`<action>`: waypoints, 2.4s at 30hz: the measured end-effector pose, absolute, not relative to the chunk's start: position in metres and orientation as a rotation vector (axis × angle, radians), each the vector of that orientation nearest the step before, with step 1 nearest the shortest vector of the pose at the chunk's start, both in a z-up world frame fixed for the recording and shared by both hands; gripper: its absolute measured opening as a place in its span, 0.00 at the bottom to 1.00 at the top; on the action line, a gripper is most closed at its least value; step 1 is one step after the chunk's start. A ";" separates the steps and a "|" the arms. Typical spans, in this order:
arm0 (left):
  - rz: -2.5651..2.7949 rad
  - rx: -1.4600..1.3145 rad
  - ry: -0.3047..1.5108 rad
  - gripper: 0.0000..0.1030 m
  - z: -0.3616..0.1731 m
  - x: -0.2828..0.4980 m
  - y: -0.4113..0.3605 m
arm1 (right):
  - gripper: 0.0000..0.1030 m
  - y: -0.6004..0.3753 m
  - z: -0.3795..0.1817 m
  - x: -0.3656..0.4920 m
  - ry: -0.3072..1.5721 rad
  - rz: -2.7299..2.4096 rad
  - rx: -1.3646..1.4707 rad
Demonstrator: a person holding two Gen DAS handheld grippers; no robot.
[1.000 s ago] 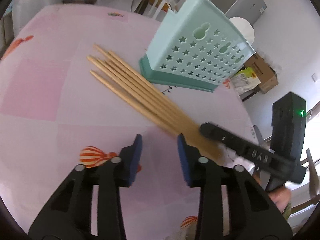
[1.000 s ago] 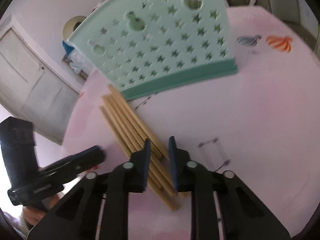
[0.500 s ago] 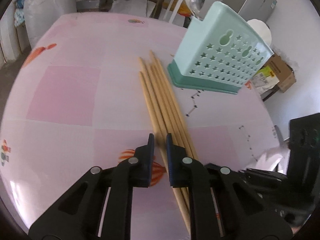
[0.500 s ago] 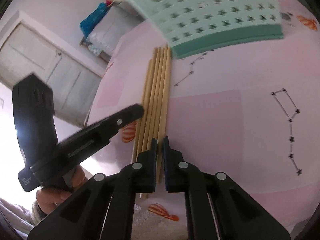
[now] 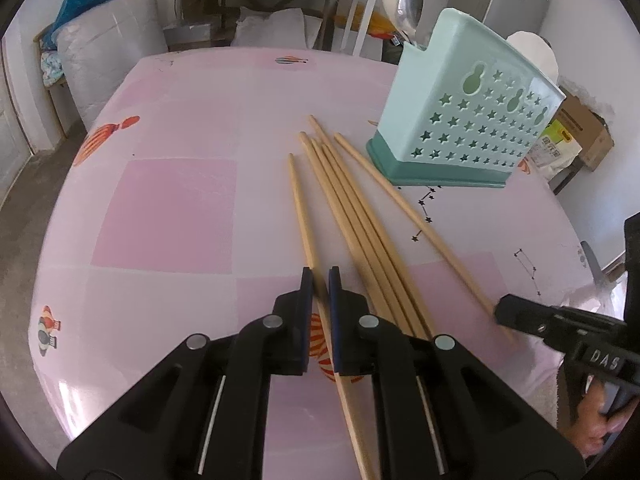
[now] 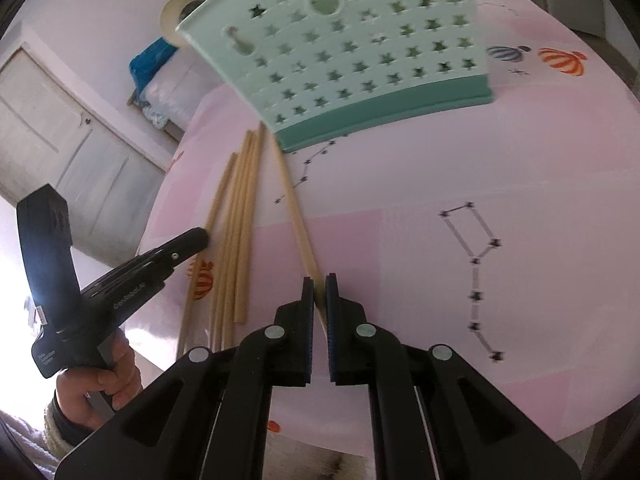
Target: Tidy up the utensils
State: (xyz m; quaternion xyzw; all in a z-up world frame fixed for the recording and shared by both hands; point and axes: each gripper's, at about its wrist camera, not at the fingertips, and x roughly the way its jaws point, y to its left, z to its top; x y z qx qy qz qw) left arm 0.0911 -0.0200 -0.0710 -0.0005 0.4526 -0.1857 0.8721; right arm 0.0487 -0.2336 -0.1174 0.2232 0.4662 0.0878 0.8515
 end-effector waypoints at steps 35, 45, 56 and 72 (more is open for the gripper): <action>-0.392 0.113 0.963 0.05 -0.070 0.087 -0.020 | 0.08 -0.210 -0.110 0.057 1.023 0.187 0.170; -0.386 0.109 0.989 0.09 -0.066 0.098 -0.019 | 0.09 -0.220 -0.112 0.047 1.047 0.160 0.203; -0.326 0.244 0.931 0.09 -0.071 0.111 -0.037 | 0.08 -0.210 -0.113 0.066 1.010 0.136 0.141; -0.316 0.254 0.928 0.09 -0.069 0.104 -0.040 | 0.07 -0.237 -0.111 0.057 1.013 0.046 0.205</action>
